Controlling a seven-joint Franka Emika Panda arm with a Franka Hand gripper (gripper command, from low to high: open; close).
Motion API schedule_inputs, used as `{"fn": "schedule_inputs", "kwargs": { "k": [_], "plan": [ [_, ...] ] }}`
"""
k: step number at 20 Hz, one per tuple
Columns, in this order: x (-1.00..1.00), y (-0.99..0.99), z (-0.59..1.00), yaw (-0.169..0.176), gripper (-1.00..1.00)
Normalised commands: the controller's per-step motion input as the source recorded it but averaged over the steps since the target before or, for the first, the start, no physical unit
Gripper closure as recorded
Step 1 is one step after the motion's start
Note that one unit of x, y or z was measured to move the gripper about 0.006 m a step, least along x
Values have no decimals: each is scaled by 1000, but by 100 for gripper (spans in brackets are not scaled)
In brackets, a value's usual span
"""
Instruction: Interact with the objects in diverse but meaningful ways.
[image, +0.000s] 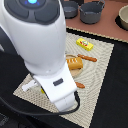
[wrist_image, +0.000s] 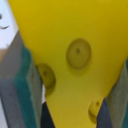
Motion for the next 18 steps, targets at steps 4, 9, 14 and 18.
{"fn": "schedule_inputs", "kwargs": {
  "k": [4,9,14,18],
  "plan": [
    [-997,709,119,0,100],
    [-990,718,53,0,100],
    [-996,686,1,0,100],
    [-1000,641,-30,0,100]
  ]
}}
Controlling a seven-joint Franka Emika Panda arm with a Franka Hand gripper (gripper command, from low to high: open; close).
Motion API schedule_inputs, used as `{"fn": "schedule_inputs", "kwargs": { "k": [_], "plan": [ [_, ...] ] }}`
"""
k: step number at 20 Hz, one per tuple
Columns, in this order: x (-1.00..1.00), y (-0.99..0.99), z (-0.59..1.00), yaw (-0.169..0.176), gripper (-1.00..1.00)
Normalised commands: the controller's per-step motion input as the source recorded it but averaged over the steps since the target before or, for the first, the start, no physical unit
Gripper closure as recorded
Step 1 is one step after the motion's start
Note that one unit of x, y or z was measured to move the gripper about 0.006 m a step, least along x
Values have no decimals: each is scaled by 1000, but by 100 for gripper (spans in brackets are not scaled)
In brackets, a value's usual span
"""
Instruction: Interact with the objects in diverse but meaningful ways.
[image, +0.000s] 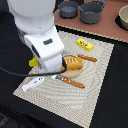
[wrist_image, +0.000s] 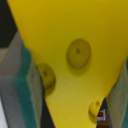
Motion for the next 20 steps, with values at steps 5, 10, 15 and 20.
{"fn": "schedule_inputs", "kwargs": {
  "k": [5,10,15,20],
  "plan": [
    [-995,610,-103,0,100],
    [-919,554,-189,0,100],
    [-600,238,-391,0,100],
    [-531,170,-500,0,100]
  ]
}}
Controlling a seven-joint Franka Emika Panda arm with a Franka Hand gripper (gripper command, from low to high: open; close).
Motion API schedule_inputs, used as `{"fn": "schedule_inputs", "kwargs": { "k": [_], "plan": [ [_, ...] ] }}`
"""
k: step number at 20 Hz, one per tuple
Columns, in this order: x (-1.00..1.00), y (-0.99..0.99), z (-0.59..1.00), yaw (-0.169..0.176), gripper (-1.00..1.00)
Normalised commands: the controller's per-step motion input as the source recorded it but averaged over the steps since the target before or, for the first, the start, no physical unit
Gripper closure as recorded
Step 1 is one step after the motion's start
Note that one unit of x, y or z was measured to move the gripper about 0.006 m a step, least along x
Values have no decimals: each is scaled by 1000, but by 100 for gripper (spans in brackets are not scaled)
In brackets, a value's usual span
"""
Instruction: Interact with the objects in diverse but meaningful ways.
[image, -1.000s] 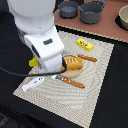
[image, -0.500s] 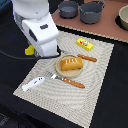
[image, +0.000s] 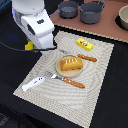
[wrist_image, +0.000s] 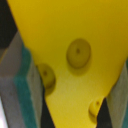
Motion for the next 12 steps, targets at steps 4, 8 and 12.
{"fn": "schedule_inputs", "kwargs": {
  "k": [4,8,12],
  "plan": [
    [-549,191,-388,0,100],
    [-432,169,-376,0,100],
    [-283,65,-360,0,100]
  ]
}}
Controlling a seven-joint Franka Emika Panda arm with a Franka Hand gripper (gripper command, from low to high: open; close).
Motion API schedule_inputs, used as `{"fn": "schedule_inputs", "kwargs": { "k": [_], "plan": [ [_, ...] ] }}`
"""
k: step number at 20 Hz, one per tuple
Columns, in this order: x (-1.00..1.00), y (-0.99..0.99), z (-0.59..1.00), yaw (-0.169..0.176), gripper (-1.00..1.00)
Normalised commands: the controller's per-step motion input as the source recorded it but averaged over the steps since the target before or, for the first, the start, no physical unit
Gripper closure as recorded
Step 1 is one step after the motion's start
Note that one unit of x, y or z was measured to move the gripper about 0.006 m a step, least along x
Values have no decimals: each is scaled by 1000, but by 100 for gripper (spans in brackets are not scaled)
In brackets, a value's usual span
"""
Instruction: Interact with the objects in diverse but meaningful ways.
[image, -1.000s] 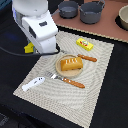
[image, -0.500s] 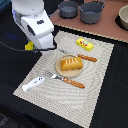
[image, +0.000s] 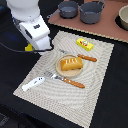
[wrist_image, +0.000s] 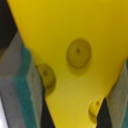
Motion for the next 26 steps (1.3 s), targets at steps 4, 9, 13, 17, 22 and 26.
{"fn": "schedule_inputs", "kwargs": {
  "k": [4,9,13,17,22,26],
  "plan": [
    [-81,0,-296,0,100],
    [-115,3,-327,0,100],
    [-514,84,-326,4,100],
    [-444,113,-200,1,100],
    [-101,98,-142,0,100],
    [0,130,-141,0,100]
  ]
}}
